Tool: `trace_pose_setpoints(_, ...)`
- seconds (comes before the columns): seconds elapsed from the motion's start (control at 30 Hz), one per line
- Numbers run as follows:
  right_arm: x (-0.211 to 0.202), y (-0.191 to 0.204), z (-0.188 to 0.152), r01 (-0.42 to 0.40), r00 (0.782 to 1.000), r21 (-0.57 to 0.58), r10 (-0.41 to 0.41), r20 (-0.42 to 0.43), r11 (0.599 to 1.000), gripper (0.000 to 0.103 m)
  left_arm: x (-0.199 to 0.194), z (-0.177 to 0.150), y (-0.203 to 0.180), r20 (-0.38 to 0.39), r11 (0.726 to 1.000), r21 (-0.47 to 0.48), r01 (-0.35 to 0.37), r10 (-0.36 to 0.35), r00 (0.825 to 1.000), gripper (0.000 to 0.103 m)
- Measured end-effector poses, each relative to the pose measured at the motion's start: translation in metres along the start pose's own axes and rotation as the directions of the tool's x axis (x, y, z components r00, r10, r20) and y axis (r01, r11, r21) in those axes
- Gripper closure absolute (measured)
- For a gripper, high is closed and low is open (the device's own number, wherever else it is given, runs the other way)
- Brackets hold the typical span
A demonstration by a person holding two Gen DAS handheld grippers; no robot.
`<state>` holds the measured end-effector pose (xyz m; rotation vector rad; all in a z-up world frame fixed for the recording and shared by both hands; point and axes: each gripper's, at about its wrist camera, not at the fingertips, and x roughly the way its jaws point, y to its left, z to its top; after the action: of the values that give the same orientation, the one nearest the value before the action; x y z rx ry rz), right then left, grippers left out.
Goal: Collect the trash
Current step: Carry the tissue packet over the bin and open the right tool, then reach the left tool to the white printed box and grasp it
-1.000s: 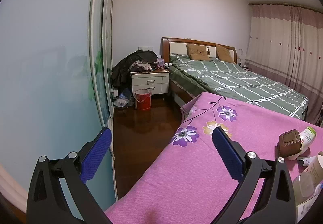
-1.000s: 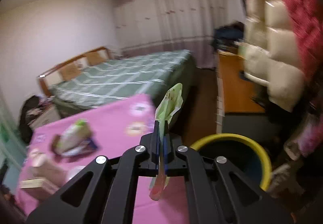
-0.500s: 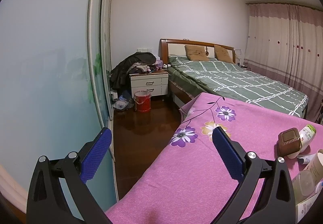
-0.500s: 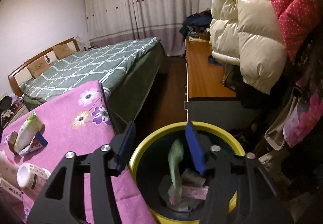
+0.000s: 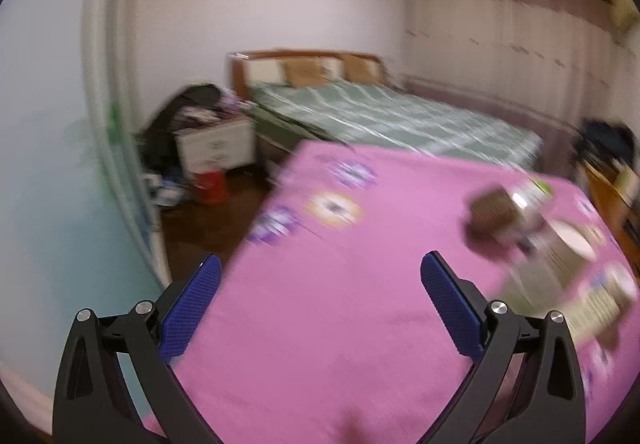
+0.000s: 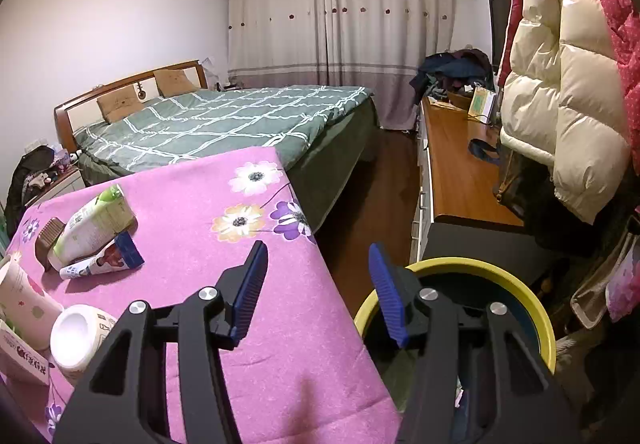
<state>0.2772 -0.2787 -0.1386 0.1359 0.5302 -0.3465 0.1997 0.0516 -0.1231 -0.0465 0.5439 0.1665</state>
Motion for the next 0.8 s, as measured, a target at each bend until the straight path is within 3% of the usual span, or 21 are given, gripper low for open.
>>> trace_pose_setpoints(0.1,0.0,0.001,0.0,-0.003,1.0,0.006,0.003,-0.004,1.0,0.051,-0.005,-0.012,-0.014,-0.053,0.997,0.049,0.052,-0.049,0.997,0.005)
trace_pose_setpoints(0.33,-0.002,0.0,0.001,-0.01,1.0,0.007,0.01,0.007,1.0,0.049,0.007,-0.019,-0.014,-0.149,1.0,0.027,0.002,0.002,0.989,0.005)
trace_pose_setpoints(0.43,-0.001,-0.002,0.001,-0.013,1.0,0.017,0.013,0.003,1.0,0.047,0.013,-0.026,-0.022,-0.209,0.997,0.059,0.055,-0.041,0.977,0.005)
trace_pose_setpoints(0.6,0.0,-0.003,0.002,-0.025,1.0,0.032,0.025,-0.001,0.999,0.046,0.009,-0.032,-0.049,-0.226,0.98,0.138,0.142,-0.109,0.968,0.006)
trace_pose_setpoints(0.73,0.001,-0.004,0.002,-0.032,0.999,0.035,0.032,-0.002,0.999,0.046,0.001,-0.042,-0.078,-0.268,0.95,0.197,0.242,-0.186,0.945,0.006)
trace_pose_setpoints(0.8,0.001,-0.005,0.002,-0.036,0.999,0.042,0.037,-0.005,0.998,0.046,-0.009,-0.051,-0.093,-0.293,0.919,0.236,0.316,-0.243,0.925,0.006)
